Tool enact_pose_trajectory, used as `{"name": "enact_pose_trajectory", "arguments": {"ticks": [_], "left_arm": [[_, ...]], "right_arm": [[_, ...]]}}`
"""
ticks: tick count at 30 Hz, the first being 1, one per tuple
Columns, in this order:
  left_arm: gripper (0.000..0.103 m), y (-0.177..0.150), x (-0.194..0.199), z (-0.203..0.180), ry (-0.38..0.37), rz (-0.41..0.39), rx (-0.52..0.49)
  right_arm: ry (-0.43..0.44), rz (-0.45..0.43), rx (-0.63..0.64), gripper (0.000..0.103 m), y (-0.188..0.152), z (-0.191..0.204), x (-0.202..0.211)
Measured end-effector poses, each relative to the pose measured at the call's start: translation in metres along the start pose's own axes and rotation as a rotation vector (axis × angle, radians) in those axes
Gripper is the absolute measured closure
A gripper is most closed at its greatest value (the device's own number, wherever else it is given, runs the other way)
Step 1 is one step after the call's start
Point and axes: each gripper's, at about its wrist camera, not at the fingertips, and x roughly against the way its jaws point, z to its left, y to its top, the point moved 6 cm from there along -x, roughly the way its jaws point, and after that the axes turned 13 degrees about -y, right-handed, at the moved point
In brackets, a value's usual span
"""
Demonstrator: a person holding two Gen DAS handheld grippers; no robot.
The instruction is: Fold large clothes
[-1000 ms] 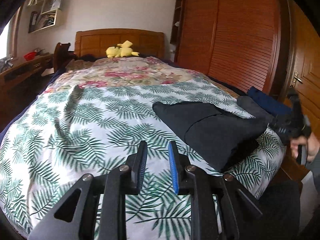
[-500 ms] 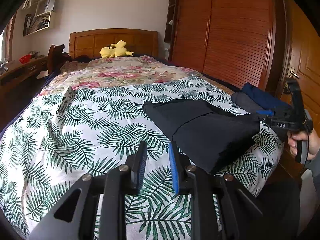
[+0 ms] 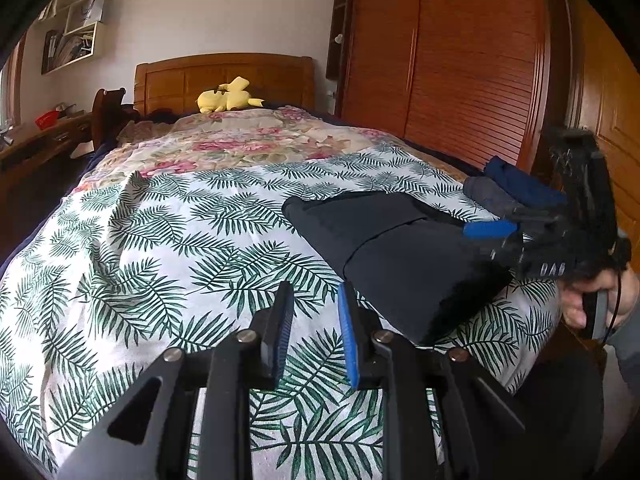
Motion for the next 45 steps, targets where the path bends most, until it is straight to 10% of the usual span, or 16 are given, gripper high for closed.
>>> {"name": "enact_pose_trajectory", "arguments": {"ticks": [8, 27, 45], "left_arm": [[0.082, 0.011, -0.029, -0.002, -0.048, 0.012, -0.013], [0.078, 0.043, -0.135, 0.012, -0.081, 0.113, -0.058], [0.070, 0.083, -0.260, 0.065, -0.007, 0.258, -0.032]], "right_arm": [[0.011, 0.163, -0.034, 0.058, -0.061, -0.003, -0.046], [-0.264, 0.073, -0.190, 0.058, -0.085, -0.108, -0.005], [-0.107, 0.134, -0.326, 0.031, -0.119, -0.124, -0.057]]}}
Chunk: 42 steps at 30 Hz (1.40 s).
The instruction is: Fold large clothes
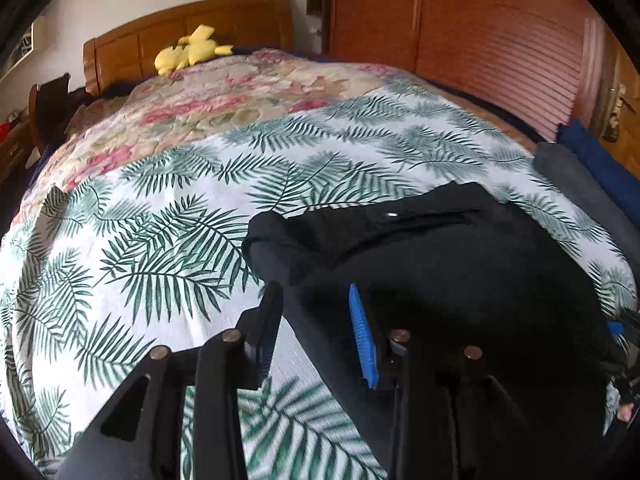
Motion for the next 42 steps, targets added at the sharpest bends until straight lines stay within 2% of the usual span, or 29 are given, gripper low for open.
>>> {"name": "enact_pose_trajectory", "arguments": {"ticks": [6, 10, 17, 24, 25, 28, 30, 33, 35, 38, 42], "left_arm": [[0.060, 0.009, -0.023, 0.015, 0.018, 0.018, 0.012], [0.044, 0.011, -0.038, 0.027, 0.053, 0.043, 0.022], [0.039, 0.005, -0.054, 0.036, 0.007, 0.079, 0.079], [0.039, 0.002, -0.055, 0.038, -0.013, 0.079, 0.121], [0.044, 0.002, -0.055, 0.037, -0.021, 0.080, 0.121], [0.058, 0.002, -0.055, 0.031, -0.047, 0.084, 0.123], [0.063, 0.002, -0.054, 0.025, -0.026, 0.085, 0.086], [0.078, 0.003, -0.054, 0.017, -0.028, 0.085, 0.060], [0.086, 0.005, -0.050, 0.014, 0.001, 0.072, 0.037], [0.090, 0.008, -0.038, 0.006, 0.055, 0.033, 0.003], [0.092, 0.014, -0.017, -0.003, 0.075, -0.014, -0.002]], "right_arm": [[0.027, 0.001, -0.019, 0.030, -0.002, -0.002, -0.001], [0.025, -0.002, -0.016, 0.030, -0.002, -0.001, 0.000], [0.026, 0.012, -0.033, 0.030, -0.002, -0.001, -0.001], [0.077, 0.049, -0.079, 0.030, -0.002, -0.002, -0.004], [0.088, 0.055, -0.082, 0.032, -0.002, -0.001, -0.003], [0.137, 0.068, -0.076, 0.054, -0.001, 0.008, -0.001], [0.147, 0.072, -0.057, 0.062, -0.001, 0.013, -0.001], [0.161, 0.067, -0.034, 0.076, 0.000, 0.017, 0.000], [0.132, 0.025, -0.014, 0.082, 0.003, 0.020, 0.006], [0.085, -0.034, -0.023, 0.087, 0.009, 0.018, 0.012], [0.069, -0.084, -0.039, 0.091, 0.023, 0.004, 0.018]]}}
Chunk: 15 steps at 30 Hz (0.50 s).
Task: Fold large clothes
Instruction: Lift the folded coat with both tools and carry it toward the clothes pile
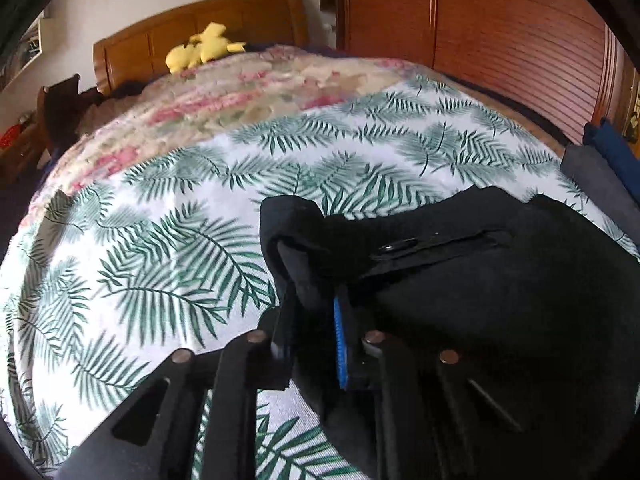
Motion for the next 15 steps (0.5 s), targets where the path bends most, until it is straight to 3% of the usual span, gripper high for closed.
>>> {"name": "enact_pose_trajectory", "arguments": {"ticks": [7, 15], "left_arm": [[0.093, 0.030, 0.038, -0.040, 0.006, -0.082, -0.038], [0.094, 0.103, 0.071, -0.142, -0.011, -0.226, -0.138]], "right_arm": [[-0.053, -0.080, 0.036, 0.093, 0.038, -0.027, 0.018], [-0.152, -0.237, 0.139, 0.094, 0.087, -0.061, 0.084]]}}
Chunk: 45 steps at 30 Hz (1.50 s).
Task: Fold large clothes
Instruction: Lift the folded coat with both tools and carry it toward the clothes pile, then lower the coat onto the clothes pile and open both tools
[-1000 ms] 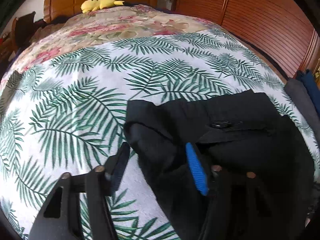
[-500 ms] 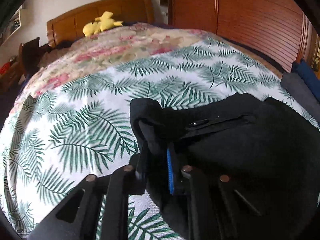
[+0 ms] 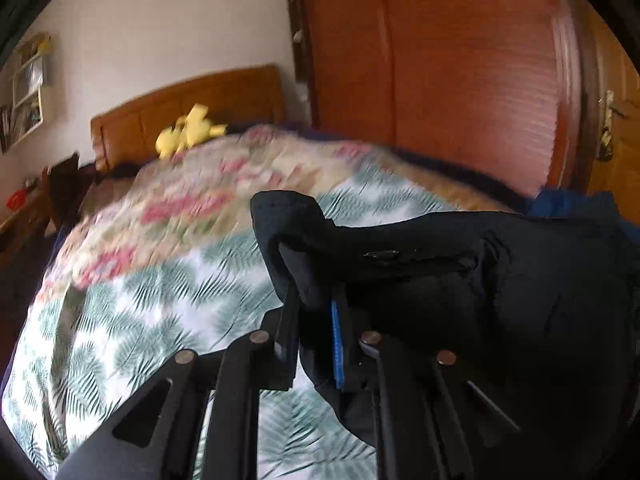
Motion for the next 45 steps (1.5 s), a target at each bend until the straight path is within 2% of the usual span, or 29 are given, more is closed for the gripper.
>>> {"name": "enact_pose_trajectory", "arguments": {"ticks": [3, 7, 14, 17, 20, 25, 29, 32, 35, 37, 38, 39, 42, 45], "left_arm": [[0.094, 0.036, -0.003, -0.040, -0.041, -0.048, -0.017], [0.094, 0.087, -0.015, -0.110, -0.106, -0.103, -0.058], [0.094, 0.145, -0.051, -0.215, -0.222, -0.143, -0.101], [0.093, 0.148, -0.069, -0.247, -0.243, -0.120, -0.129], [0.093, 0.140, -0.089, -0.271, -0.265, -0.074, -0.155], [0.093, 0.131, -0.103, -0.294, -0.288, -0.048, -0.170], [0.090, 0.128, -0.108, -0.304, -0.269, -0.024, -0.203], [0.089, 0.125, -0.109, -0.297, -0.306, 0.012, -0.172], [0.087, 0.122, -0.110, -0.295, -0.309, 0.037, -0.183], [0.086, 0.119, -0.108, -0.293, -0.294, 0.040, -0.199], [0.085, 0.118, -0.104, -0.292, -0.287, 0.032, -0.212], [0.084, 0.117, -0.101, -0.292, -0.287, 0.024, -0.225], [0.080, 0.110, -0.084, -0.292, -0.298, 0.011, -0.267], [0.079, 0.099, -0.062, -0.292, -0.318, -0.004, -0.289]], "right_arm": [[-0.058, -0.058, 0.014, 0.094, 0.022, -0.040, 0.025], [-0.164, -0.108, 0.010, 0.094, 0.046, -0.113, 0.058], [-0.336, -0.142, -0.019, 0.094, 0.058, -0.222, 0.100], [-0.381, -0.133, -0.043, 0.094, 0.050, -0.255, 0.108], [-0.423, -0.091, -0.073, 0.094, 0.028, -0.287, 0.106], [-0.452, -0.032, -0.132, 0.094, -0.010, -0.310, 0.096], [-0.462, 0.002, -0.188, 0.093, -0.032, -0.325, 0.094], [-0.475, 0.030, -0.192, 0.091, -0.041, -0.329, 0.090], [-0.482, 0.036, -0.208, 0.082, -0.041, -0.328, 0.089], [-0.537, 0.026, -0.198, 0.063, -0.033, -0.333, 0.093], [-0.588, -0.001, -0.192, 0.044, -0.026, -0.336, 0.099], [-0.605, -0.023, -0.194, 0.035, -0.024, -0.339, 0.105], [-0.578, -0.057, -0.206, 0.035, -0.008, -0.335, 0.114], [-0.480, -0.063, -0.170, 0.035, 0.002, -0.313, 0.106]]}}
